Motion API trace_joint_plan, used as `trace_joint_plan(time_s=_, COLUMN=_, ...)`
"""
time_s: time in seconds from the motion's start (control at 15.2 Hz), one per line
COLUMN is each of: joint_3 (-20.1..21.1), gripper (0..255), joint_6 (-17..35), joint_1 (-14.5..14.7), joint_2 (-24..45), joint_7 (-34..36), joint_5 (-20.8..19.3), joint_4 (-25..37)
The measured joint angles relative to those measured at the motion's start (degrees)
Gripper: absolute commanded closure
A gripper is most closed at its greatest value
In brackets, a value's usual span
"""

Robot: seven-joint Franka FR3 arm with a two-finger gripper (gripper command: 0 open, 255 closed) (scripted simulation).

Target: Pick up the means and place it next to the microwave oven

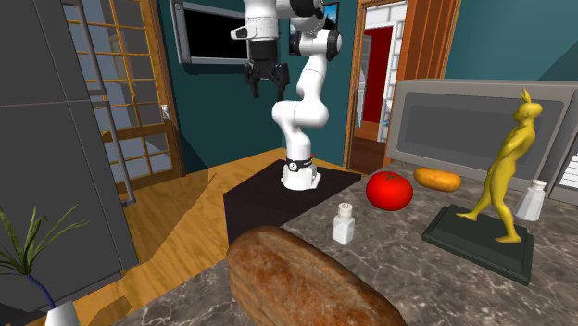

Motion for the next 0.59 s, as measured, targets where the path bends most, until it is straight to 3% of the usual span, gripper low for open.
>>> trace_joint_plan(time_s=0.13, joint_3=0.5, gripper=0, joint_6=0.6, joint_1=0.1, joint_2=0.4, joint_7=0.7, joint_5=0.5, joint_4=-0.1)
trace_joint_plan(time_s=0.59, joint_3=6.4, gripper=0, joint_6=10.4, joint_1=1.6, joint_2=6.0, joint_7=8.7, joint_5=6.0, joint_4=-3.3)
